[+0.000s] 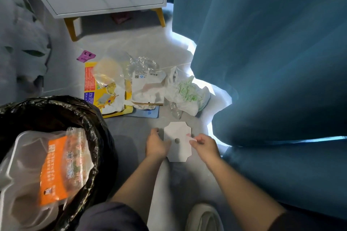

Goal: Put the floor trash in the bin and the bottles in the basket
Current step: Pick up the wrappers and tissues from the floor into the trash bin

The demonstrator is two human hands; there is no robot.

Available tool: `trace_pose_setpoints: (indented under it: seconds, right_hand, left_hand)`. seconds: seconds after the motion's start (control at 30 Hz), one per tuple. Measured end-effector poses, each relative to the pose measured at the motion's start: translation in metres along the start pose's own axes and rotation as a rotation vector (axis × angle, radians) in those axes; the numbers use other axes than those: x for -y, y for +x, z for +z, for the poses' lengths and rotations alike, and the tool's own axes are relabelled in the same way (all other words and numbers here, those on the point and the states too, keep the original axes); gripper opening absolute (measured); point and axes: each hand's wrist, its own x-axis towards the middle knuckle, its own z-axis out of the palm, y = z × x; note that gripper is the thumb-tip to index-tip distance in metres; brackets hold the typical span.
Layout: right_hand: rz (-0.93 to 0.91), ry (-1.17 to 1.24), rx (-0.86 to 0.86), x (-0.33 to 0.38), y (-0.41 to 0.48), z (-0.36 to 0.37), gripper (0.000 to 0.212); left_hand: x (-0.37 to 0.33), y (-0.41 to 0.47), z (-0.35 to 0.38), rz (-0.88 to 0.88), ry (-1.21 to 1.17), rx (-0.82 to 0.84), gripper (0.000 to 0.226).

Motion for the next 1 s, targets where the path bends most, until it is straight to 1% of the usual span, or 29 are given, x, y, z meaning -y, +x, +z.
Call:
trace_pose_setpoints:
  seconds: [0.1,0.17,0.2,0.27,0.33,0.37,0.43,0.53,0.63,0.77,0.83,0.93,1.0]
  right_hand:
    - [-0.004,-0.036,0.047,0.010,0.014,-0.002,0.029]
    - [-0.048,-0.116,0.056,0.013,0.023,-0.003,0.031]
    - [-0.075,-0.154,0.058,0.014,0.028,-0.003,0.032]
    - [-0.151,-0.239,0.073,0.014,0.035,-0.001,0.032]
    - [-0.234,-0.375,0.081,0.012,0.040,0.004,0.034]
    - [-0.256,-0.432,0.076,0.012,0.042,0.007,0.037]
    - [-0.259,-0.508,0.072,0.015,0.044,0.011,0.041]
    - [-0.259,-0.547,0.069,0.021,0.046,0.017,0.045]
    - [-0.245,-0.535,0.054,0.022,0.048,0.020,0.042]
    - [-0.224,-0.490,0.034,0.021,0.049,0.022,0.043]
    - [-0.196,-0.423,0.032,0.019,0.048,0.020,0.037]
    - [-0.186,-0.293,0.036,0.020,0.044,0.018,0.035]
    - [-0.196,-0.198,0.060,0.022,0.041,0.016,0.034]
  left_hand:
    - [-0.005,0.003,0.000,-0.036,-0.075,0.011,0.061]
    - [-0.009,0.004,-0.003,-0.013,0.020,-0.054,0.057]
    - [-0.015,0.004,-0.005,0.047,0.109,-0.128,0.053]
    - [-0.034,0.009,-0.010,0.233,0.252,-0.314,0.049]
    - [-0.060,0.021,-0.015,0.371,0.363,-0.452,0.054]
    - [-0.072,0.029,-0.017,0.384,0.432,-0.471,0.061]
    - [-0.089,0.045,-0.023,0.348,0.581,-0.447,0.072]
    - [-0.097,0.057,-0.031,0.303,0.805,-0.343,0.066]
    - [-0.092,0.064,-0.033,0.345,1.000,-0.228,0.068]
    - [-0.085,0.071,-0.041,0.386,1.331,-0.172,0.067]
    - [-0.087,0.072,-0.045,0.395,1.401,-0.195,0.065]
    - [-0.090,0.074,-0.051,0.472,1.409,-0.257,0.046]
    - [-0.090,0.072,-0.052,0.515,1.412,-0.261,0.037]
